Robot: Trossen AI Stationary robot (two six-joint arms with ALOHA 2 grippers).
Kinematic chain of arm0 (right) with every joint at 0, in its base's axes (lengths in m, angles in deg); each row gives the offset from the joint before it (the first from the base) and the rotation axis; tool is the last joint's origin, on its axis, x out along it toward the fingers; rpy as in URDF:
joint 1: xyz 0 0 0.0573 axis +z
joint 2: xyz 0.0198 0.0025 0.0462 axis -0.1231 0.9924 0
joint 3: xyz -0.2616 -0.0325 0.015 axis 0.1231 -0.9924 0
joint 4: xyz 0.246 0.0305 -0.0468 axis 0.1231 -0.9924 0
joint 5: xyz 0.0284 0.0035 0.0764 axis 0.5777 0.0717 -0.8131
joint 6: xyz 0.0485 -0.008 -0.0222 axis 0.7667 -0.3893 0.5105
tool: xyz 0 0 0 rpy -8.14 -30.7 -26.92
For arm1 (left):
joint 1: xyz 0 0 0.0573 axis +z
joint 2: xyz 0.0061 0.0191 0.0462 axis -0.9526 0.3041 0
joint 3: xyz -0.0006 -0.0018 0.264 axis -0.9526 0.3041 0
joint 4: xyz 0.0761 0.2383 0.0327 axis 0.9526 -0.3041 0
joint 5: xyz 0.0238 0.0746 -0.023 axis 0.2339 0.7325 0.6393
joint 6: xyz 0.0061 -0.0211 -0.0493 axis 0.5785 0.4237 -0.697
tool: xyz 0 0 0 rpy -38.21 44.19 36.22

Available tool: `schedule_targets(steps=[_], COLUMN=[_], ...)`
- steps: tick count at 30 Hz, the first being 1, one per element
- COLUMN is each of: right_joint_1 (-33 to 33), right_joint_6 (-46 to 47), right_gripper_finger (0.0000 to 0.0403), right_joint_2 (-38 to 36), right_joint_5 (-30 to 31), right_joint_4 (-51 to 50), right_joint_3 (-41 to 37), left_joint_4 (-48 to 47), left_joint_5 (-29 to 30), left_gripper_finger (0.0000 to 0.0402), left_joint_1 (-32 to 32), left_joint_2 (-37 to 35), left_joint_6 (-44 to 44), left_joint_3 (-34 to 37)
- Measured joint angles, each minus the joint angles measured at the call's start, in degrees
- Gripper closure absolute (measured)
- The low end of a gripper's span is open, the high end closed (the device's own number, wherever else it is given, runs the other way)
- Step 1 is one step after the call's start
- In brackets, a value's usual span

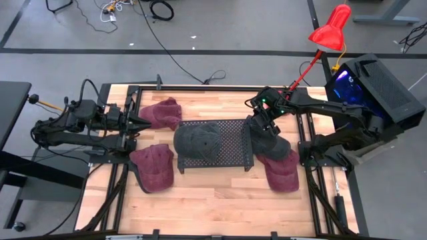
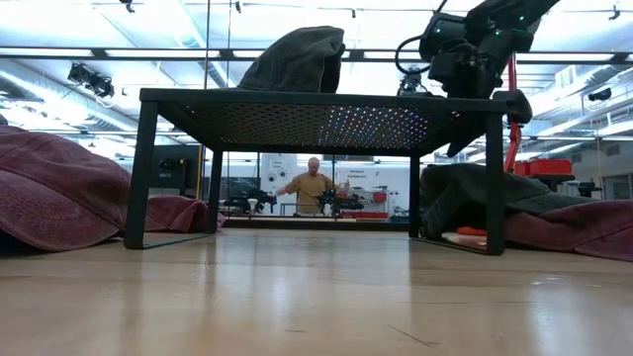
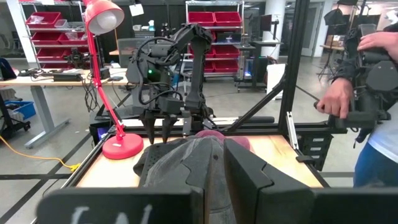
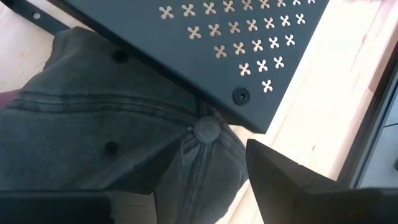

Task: Pick & Place hat
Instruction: Stack the top black cap on top of the black cap on the shelf

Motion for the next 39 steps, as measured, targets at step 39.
schedule_targets(steps=[39], right_joint_1=[0.0], right_joint_6=[7.5], right_gripper_finger=[0.0225], right_joint_2=[2.0], right_joint_5=[-1.5], right_joint_4=[1.2], right_joint_3=[-0.1], left_joint_4=[0.0], left_joint_5=[0.0], left_gripper_finger=[0.0353], left_joint_1=[0.0], left_joint_2=[0.0], left_joint_6=[0.0], left_joint_3=[0.0])
